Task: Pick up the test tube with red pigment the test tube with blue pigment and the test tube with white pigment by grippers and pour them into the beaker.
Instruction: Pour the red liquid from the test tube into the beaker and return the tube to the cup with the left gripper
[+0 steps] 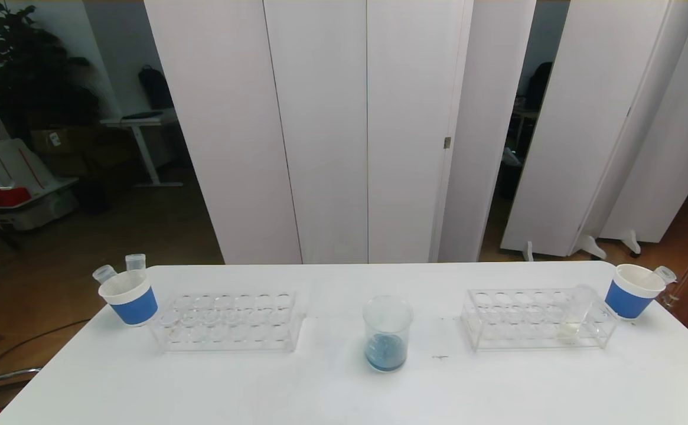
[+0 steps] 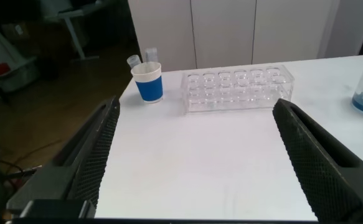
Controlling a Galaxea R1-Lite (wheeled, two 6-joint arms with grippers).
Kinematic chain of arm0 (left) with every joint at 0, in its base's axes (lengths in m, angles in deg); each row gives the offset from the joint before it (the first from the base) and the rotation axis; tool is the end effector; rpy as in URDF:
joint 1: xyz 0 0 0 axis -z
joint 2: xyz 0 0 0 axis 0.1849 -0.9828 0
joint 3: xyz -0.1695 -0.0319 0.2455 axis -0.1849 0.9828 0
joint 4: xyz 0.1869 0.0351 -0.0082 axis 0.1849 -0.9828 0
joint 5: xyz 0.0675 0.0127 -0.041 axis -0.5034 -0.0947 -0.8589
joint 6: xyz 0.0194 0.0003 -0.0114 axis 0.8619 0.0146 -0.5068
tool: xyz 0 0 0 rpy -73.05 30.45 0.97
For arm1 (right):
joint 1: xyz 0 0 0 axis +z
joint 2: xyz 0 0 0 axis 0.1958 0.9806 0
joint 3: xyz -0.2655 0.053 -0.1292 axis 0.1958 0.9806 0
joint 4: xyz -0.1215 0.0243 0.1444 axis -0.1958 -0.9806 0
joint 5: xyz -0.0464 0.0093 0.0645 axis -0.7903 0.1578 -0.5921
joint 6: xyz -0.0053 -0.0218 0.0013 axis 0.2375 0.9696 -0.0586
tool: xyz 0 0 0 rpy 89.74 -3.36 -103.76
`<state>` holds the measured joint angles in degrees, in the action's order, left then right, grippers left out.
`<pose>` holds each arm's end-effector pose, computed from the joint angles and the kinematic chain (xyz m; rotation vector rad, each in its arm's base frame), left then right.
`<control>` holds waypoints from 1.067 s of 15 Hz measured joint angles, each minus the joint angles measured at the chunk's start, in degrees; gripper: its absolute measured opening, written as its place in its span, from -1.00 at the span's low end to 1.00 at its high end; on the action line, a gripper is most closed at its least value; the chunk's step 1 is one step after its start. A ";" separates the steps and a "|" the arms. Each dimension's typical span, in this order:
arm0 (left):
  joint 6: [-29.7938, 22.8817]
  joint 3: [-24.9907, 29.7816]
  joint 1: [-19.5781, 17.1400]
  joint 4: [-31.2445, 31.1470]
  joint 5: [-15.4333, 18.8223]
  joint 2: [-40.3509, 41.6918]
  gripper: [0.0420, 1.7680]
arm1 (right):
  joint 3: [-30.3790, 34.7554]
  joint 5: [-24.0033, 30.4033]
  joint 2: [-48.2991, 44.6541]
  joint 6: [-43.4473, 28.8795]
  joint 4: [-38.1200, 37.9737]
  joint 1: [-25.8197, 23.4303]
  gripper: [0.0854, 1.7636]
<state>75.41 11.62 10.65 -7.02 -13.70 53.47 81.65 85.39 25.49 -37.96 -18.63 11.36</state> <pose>-0.0507 0.0020 0.1355 0.1240 -0.0640 0.0979 -0.0230 -0.0002 0.0766 0.0231 -0.0093 -0.0064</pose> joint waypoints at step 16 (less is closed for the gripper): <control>-5.35 17.34 -0.07 11.98 5.29 1.40 0.98 | 0.00 0.00 0.00 0.02 0.00 0.00 0.97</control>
<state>70.06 28.96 10.58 4.96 -8.41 54.87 81.65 85.39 25.49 -37.93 -18.63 11.36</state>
